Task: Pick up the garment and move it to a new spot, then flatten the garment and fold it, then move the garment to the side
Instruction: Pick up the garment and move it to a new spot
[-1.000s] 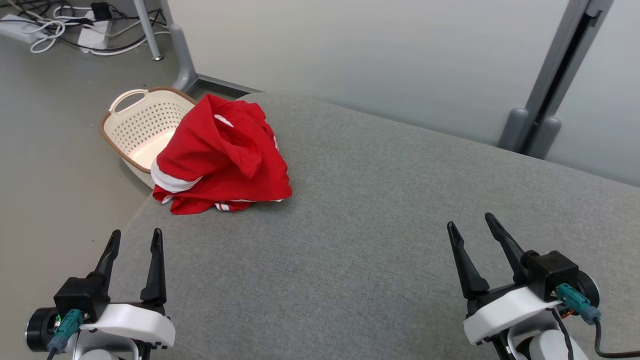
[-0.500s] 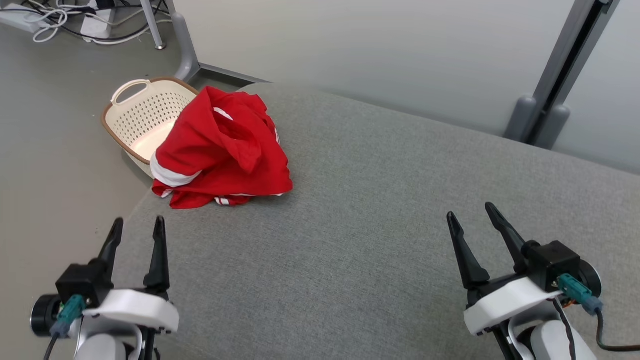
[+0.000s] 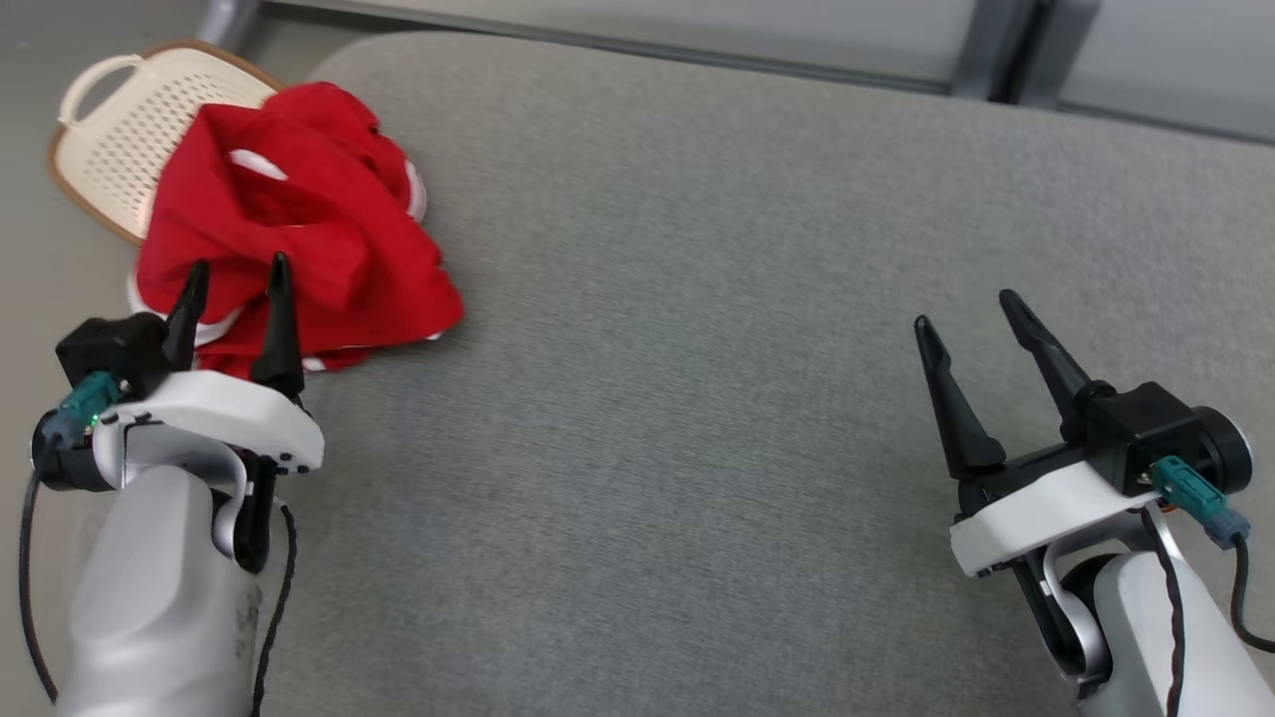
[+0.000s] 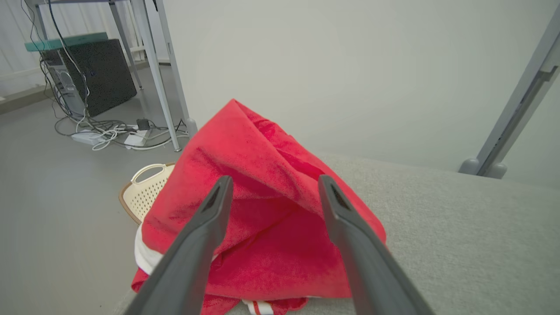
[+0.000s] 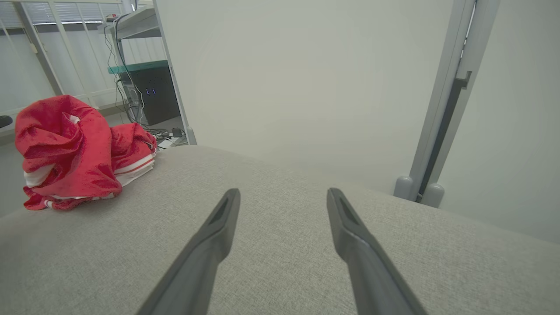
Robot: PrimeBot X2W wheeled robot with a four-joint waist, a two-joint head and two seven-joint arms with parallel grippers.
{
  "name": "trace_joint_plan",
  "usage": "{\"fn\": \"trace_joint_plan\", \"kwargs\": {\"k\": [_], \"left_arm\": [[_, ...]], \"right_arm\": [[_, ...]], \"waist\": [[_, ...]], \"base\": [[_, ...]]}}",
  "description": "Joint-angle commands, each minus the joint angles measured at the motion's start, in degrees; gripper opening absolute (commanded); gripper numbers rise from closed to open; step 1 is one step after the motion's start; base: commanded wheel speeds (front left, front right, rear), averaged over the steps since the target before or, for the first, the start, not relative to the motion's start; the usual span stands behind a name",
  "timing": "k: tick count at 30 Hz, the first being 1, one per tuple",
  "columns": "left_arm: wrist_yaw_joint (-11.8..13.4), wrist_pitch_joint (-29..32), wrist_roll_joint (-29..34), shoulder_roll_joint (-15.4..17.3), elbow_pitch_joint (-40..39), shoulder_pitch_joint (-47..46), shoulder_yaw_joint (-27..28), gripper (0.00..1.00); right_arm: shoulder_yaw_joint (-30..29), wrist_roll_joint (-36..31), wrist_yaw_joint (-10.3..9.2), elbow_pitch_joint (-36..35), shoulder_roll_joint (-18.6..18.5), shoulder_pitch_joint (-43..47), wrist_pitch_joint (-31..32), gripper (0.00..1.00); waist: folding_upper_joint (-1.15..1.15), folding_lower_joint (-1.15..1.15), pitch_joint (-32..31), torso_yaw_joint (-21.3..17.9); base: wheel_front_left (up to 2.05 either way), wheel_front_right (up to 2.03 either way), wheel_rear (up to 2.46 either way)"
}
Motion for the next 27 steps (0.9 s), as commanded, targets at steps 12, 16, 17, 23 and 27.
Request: {"fn": "trace_joint_plan", "kwargs": {"k": [12, 16, 17, 23, 27], "left_arm": [[-0.2, -0.1, -4.5, 3.8, 17.3, -11.2, 0.8, 0.0], [0.0, -0.5, -2.8, 4.4, 10.8, -9.4, 1.0, 0.0], [0.3, -0.4, -2.3, 4.2, 8.0, -8.0, 1.4, 0.0], [0.9, -0.5, 2.0, 3.2, -10.1, 0.1, 2.8, 0.0], [0.7, -0.4, 3.8, 1.5, -19.9, 7.1, 2.3, 0.0]], "right_arm": [[-1.3, -0.1, -0.01, 0.8, 0.6, -1.8, -1.7, 1.0], [-1.8, 0.1, -0.01, 1.3, 1.0, -0.8, -2.2, 1.0], [-2.1, 0.2, -0.01, 1.5, 1.1, -0.6, -2.3, 1.0], [-3.0, 0.9, -0.02, 2.3, 2.1, 1.6, -3.4, 1.0], [-3.1, 1.5, -0.01, 3.0, 3.1, 3.3, -4.5, 1.0]], "waist": [[0.0, 0.0, 4.5, -4.4], [0.0, 0.0, 2.8, -3.8], [0.0, 0.0, 2.2, -3.7], [0.0, 0.0, -2.6, -3.9], [0.0, 0.0, -6.0, -4.9]], "base": [[0.0, 0.0, 0.0], [0.0, 0.0, 0.0], [0.0, 0.0, 0.0], [0.0, 0.0, 0.0], [0.0, 0.0, 0.0]]}}
